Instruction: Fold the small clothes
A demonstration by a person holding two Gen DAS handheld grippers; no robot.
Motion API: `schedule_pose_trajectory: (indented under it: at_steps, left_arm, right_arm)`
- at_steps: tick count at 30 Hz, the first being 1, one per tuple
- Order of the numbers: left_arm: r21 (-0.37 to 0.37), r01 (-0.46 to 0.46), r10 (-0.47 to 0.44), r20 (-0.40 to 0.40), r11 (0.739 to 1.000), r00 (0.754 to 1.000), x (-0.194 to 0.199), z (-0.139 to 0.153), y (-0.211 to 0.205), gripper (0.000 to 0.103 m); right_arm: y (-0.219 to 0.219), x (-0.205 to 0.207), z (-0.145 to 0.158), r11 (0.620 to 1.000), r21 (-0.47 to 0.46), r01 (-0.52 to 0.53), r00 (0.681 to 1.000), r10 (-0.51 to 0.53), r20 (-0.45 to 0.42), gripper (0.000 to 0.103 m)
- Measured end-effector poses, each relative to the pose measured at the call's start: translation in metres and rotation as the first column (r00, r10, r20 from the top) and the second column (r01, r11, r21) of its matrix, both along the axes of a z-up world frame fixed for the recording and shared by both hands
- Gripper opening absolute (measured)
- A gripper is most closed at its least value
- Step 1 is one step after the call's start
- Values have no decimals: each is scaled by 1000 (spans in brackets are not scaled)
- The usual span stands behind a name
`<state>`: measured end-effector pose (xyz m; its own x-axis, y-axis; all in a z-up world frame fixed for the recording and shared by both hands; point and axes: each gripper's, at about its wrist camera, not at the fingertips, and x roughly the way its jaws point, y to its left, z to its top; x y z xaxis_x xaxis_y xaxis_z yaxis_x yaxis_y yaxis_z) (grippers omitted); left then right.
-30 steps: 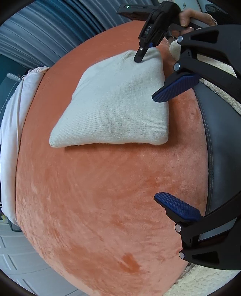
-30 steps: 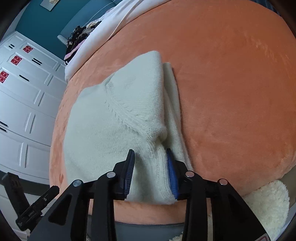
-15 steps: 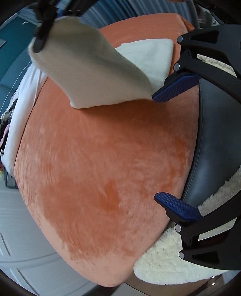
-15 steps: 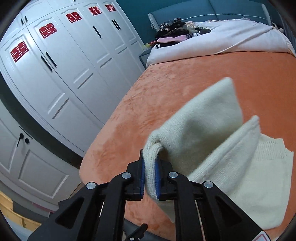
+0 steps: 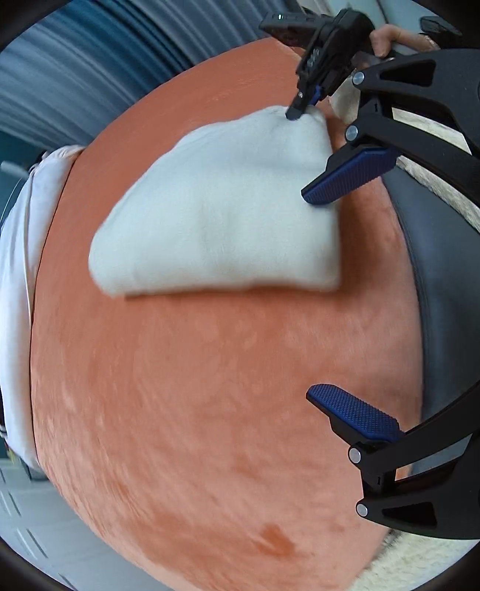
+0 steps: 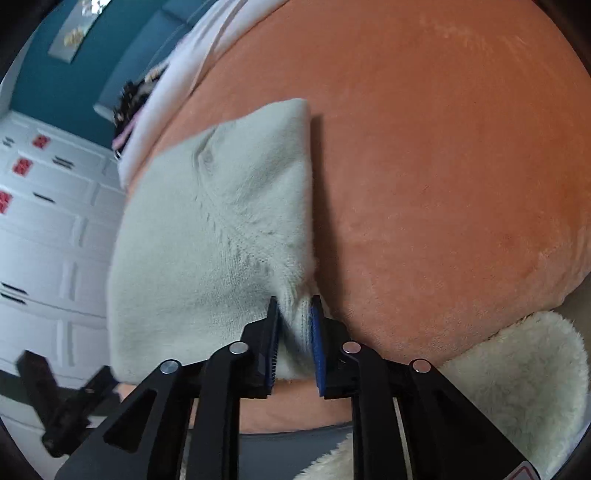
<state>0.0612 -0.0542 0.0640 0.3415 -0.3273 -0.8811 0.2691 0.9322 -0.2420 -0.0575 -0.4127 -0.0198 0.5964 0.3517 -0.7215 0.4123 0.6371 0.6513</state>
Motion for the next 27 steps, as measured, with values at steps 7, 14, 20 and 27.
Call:
schedule_pose_trajectory:
  at_steps: [7,14,20,27]
  left_arm:
    - [-3,-4,4,-16,1000,1000,22,-10,-34,96]
    - [-74,59,-57,33,996,998,1,19,-18,96]
    - [69,455,-460,167,888,872,-47,42,-94,98]
    - [386,654,-747,165,650,645,-84,-25,-209,98]
  right_arm:
    - [-25,15,34,996,-79,-30,998,35,60,55]
    - [22,-22,23,998,3,-66,997,66,33,55]
    - [21,-51,14,994,109,0,1000,-3,31,55]
    - [-11,-67,33,994,82,73,993,-80,82,55]
